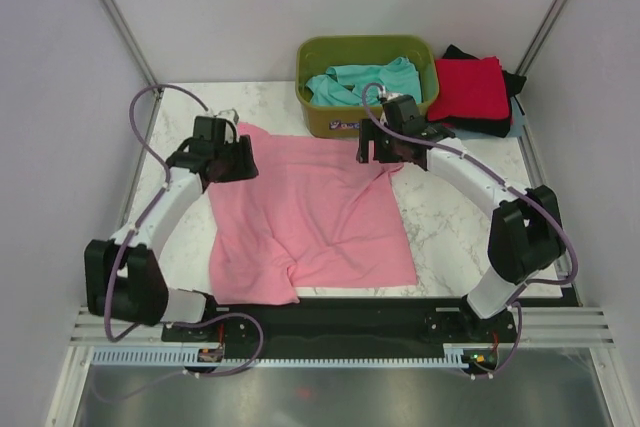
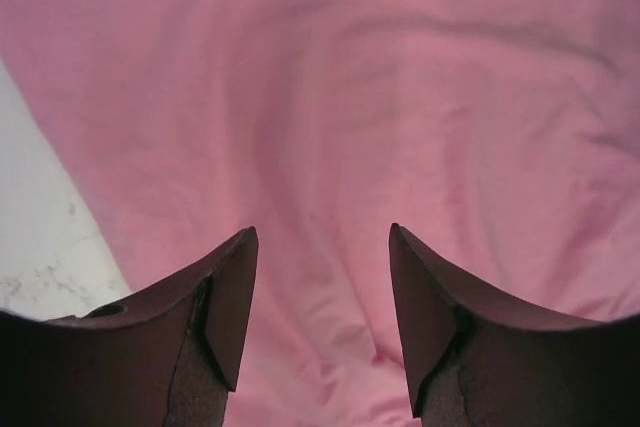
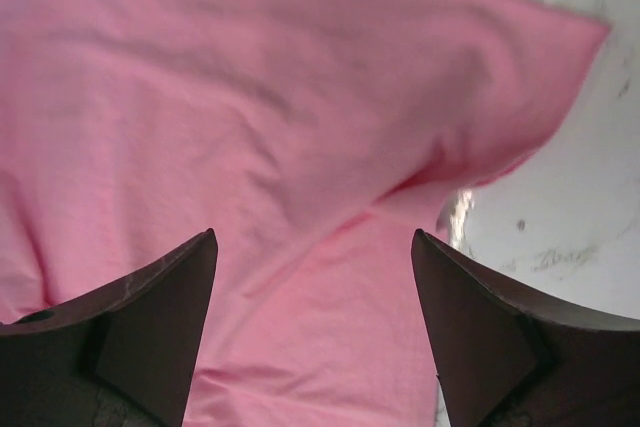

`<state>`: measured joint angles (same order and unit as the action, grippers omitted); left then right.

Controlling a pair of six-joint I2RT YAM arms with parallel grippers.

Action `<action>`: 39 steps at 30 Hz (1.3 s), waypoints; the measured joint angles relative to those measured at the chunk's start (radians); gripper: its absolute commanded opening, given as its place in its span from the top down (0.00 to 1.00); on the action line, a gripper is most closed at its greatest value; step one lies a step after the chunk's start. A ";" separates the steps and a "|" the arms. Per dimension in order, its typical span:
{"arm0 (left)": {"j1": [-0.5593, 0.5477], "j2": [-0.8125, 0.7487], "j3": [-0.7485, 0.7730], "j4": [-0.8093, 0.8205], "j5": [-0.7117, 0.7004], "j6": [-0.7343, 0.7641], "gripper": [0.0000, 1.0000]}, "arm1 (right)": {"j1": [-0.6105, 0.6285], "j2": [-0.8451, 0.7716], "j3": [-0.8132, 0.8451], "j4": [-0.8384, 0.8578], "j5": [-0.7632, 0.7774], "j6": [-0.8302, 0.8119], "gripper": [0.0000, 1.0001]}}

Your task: Fold and stack the t-shirts

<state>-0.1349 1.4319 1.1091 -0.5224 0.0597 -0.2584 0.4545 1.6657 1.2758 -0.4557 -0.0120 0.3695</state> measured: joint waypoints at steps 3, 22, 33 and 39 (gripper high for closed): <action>-0.074 -0.132 -0.091 -0.003 0.011 -0.001 0.38 | -0.008 0.014 0.135 -0.015 0.013 -0.002 0.09; -0.132 -1.112 -0.431 -0.076 0.021 -0.063 0.41 | -0.369 0.590 0.996 -0.182 0.194 -0.065 0.08; -0.132 -1.107 -0.433 -0.077 -0.002 -0.063 0.43 | -0.280 0.683 1.031 -0.186 0.164 -0.113 0.08; -0.132 -1.124 -0.433 -0.079 -0.008 -0.063 0.45 | -0.074 0.793 1.165 -0.124 0.173 -0.092 0.07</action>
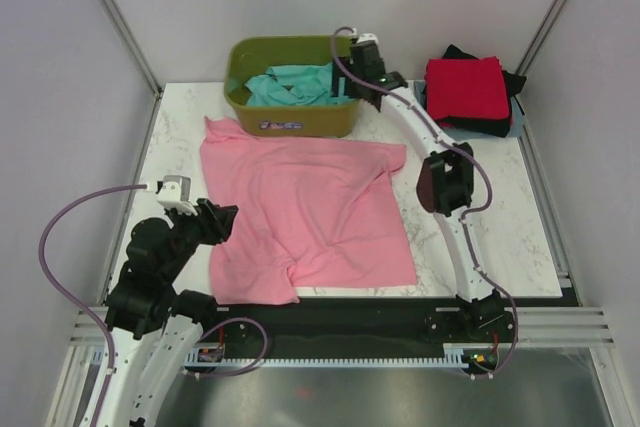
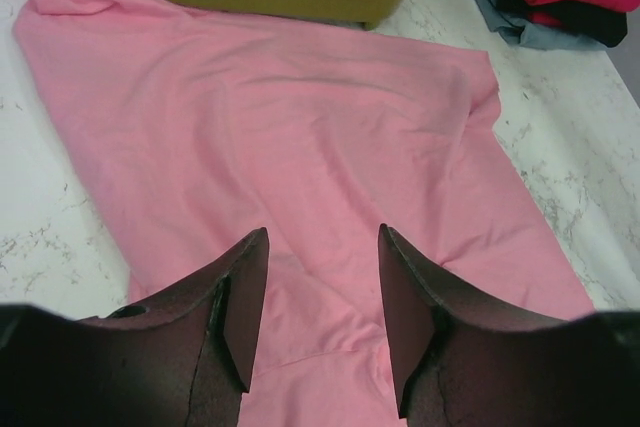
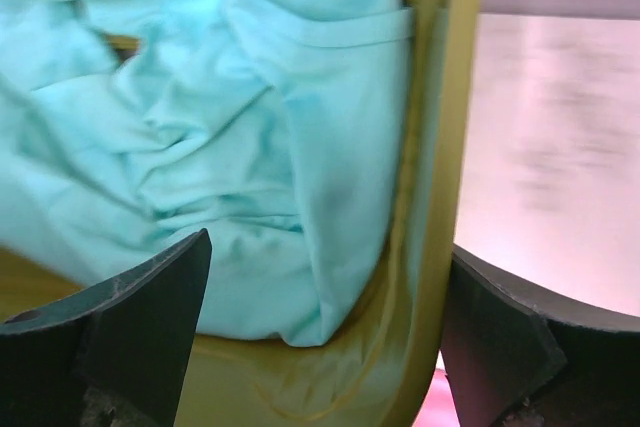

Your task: Fold and stack the t-shirts

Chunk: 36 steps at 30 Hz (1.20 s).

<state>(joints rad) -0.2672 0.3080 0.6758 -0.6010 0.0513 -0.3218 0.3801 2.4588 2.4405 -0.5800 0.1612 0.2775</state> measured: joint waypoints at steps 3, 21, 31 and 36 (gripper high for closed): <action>0.000 -0.003 0.000 0.000 -0.003 0.000 0.45 | 0.105 0.043 0.015 0.094 -0.040 0.076 0.07; -0.015 0.000 0.000 -0.012 -0.024 -0.001 0.46 | 0.283 0.292 -0.128 1.155 -0.375 0.544 0.02; -0.015 0.023 0.000 -0.012 -0.022 -0.002 0.46 | 0.171 -0.290 -0.480 0.797 -0.314 0.209 0.02; -0.017 0.095 0.000 -0.011 -0.013 -0.004 0.46 | 0.155 -0.681 -0.863 0.655 -0.165 0.159 0.02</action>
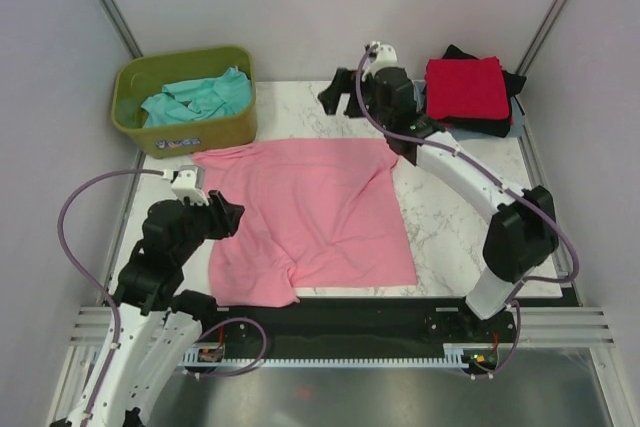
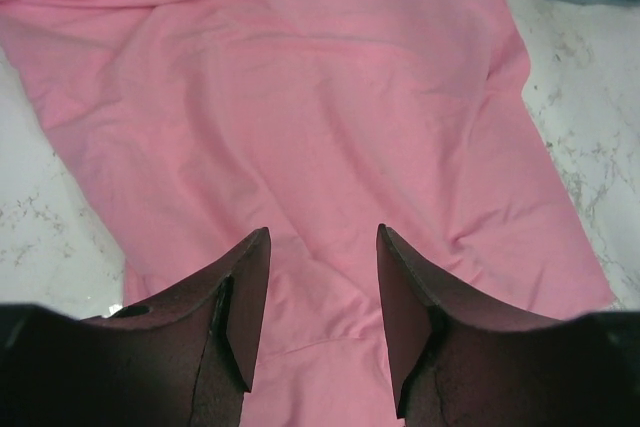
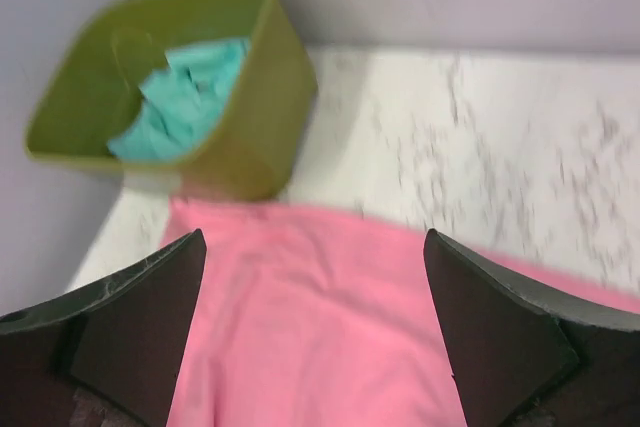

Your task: Fold and stack the t-shirts

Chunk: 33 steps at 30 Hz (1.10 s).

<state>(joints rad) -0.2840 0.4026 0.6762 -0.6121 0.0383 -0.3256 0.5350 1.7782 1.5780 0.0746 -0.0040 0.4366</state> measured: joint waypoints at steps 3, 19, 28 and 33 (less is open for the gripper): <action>-0.002 0.109 0.004 0.011 0.016 -0.011 0.47 | 0.024 -0.110 -0.154 -0.117 0.014 0.004 0.02; -0.055 1.026 0.270 0.254 0.061 -0.076 0.49 | -0.015 0.033 -0.525 -0.176 -0.195 0.130 0.02; -0.259 1.292 0.345 0.277 0.077 -0.143 0.49 | -0.214 -0.172 -0.810 -0.048 -0.212 0.252 0.02; -0.375 1.389 0.403 0.291 0.078 -0.203 0.49 | -0.298 -0.356 -0.959 -0.107 -0.153 0.280 0.02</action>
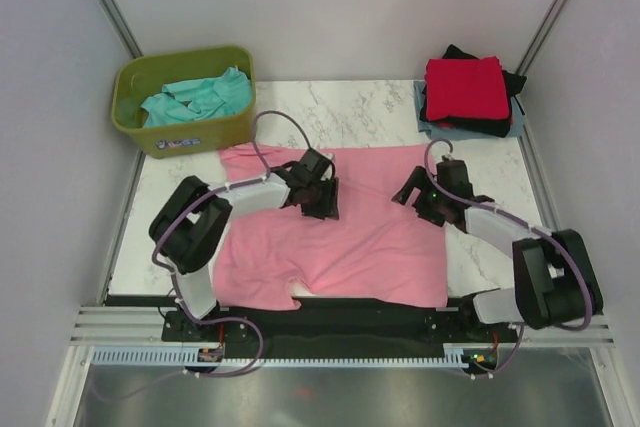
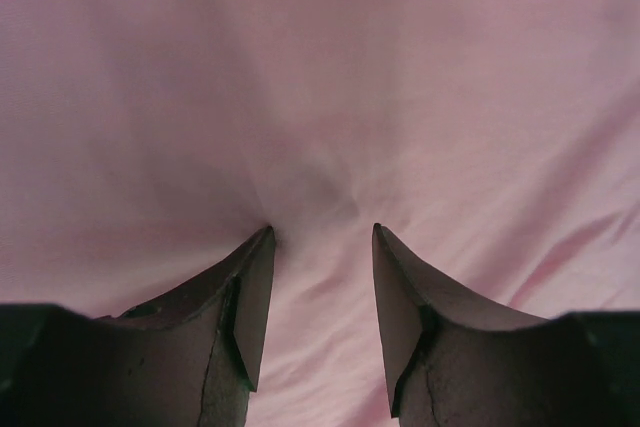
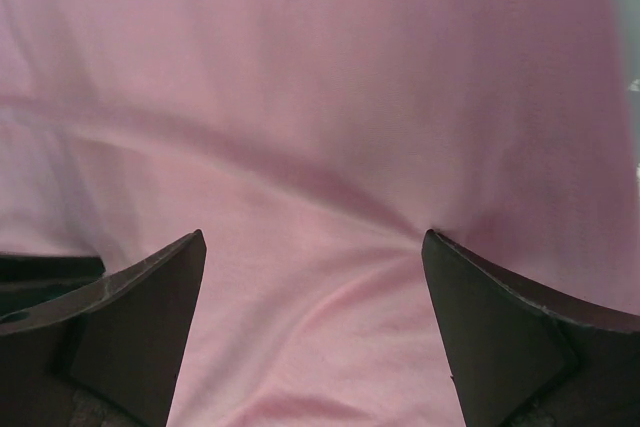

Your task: Fold and stack the t-shirts

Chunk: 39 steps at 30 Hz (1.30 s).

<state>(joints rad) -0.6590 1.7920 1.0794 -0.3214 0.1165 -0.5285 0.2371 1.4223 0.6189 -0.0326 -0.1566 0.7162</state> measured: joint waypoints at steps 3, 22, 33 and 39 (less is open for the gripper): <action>-0.111 0.051 0.050 0.038 0.006 -0.054 0.49 | -0.085 -0.107 -0.055 -0.088 0.054 0.013 0.02; -0.255 0.042 0.476 -0.080 0.011 -0.023 0.42 | -0.387 -0.190 0.123 -0.335 0.106 -0.163 0.02; 0.192 0.041 0.478 -0.166 -0.177 0.161 0.45 | -0.059 -0.262 0.214 -0.357 0.094 -0.208 0.02; 0.200 0.266 0.551 -0.250 -0.218 0.204 0.45 | -0.039 -0.249 0.212 -0.377 0.090 -0.211 0.02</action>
<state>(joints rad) -0.4595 2.0583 1.6306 -0.5716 -0.1017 -0.3241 0.1978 1.1728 0.8314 -0.4099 -0.0662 0.5056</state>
